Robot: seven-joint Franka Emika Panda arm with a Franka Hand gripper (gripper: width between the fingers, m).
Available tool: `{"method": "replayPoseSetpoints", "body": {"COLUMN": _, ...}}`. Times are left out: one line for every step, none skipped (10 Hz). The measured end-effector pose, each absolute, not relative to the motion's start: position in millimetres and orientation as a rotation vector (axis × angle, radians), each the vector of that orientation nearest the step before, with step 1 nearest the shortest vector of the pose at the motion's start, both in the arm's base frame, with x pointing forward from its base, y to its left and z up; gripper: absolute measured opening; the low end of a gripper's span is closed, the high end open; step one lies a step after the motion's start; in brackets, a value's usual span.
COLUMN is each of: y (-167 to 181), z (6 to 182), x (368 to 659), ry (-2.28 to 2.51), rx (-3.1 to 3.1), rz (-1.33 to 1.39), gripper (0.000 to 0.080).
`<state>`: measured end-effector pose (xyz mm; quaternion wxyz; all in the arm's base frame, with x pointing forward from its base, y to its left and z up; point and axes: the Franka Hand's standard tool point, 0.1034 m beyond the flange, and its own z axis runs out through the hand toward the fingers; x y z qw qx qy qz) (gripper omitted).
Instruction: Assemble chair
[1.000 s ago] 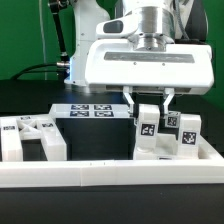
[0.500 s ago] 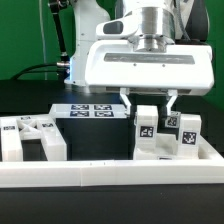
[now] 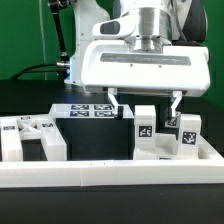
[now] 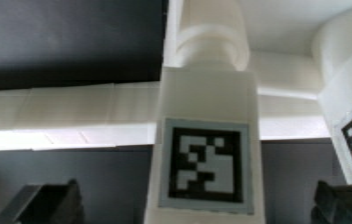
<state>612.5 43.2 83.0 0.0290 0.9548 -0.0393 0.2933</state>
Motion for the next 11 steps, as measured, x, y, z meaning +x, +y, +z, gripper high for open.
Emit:
{"method": "replayPoseSetpoints", "body": {"y": 40.1, "z": 90.0, "x": 614.4, "ry": -0.114, "rx": 2.952, "rz": 0.889, "gripper": 0.0648}}
{"method": "replayPoseSetpoints", "body": {"y": 39.3, "z": 101.5, "x": 616.8, "ry": -0.114, "rx": 2.969, "rz": 0.868, "gripper": 0.0649}}
{"method": "replayPoseSetpoints", "body": {"y": 37.3, "z": 112.7, "x": 619.4, "ry": -0.112, "rx": 2.976, "rz": 0.865, "gripper": 0.0649}}
{"method": "replayPoseSetpoints", "body": {"y": 34.1, "z": 119.4, "x": 620.3, "ry": -0.114, "rx": 2.988, "rz": 0.845, "gripper": 0.0649}}
{"method": "replayPoseSetpoints", "body": {"y": 31.2, "z": 122.9, "x": 621.0, "ry": -0.131, "rx": 3.012, "rz": 0.799, "gripper": 0.0649}}
{"method": "replayPoseSetpoints", "body": {"y": 32.0, "z": 121.4, "x": 621.0, "ry": -0.127, "rx": 3.007, "rz": 0.809, "gripper": 0.0649}}
{"method": "replayPoseSetpoints", "body": {"y": 32.5, "z": 119.3, "x": 619.9, "ry": -0.126, "rx": 3.012, "rz": 0.795, "gripper": 0.0649}}
{"method": "replayPoseSetpoints", "body": {"y": 36.7, "z": 113.3, "x": 614.3, "ry": -0.136, "rx": 3.077, "rz": 0.628, "gripper": 0.0649}}
{"method": "replayPoseSetpoints", "body": {"y": 38.8, "z": 115.2, "x": 618.8, "ry": -0.154, "rx": 3.126, "rz": 0.486, "gripper": 0.0649}}
{"method": "replayPoseSetpoints", "body": {"y": 38.2, "z": 114.9, "x": 621.0, "ry": -0.153, "rx": 3.149, "rz": 0.392, "gripper": 0.0649}}
{"method": "replayPoseSetpoints", "body": {"y": 36.0, "z": 112.9, "x": 621.7, "ry": -0.152, "rx": 3.166, "rz": 0.298, "gripper": 0.0649}}
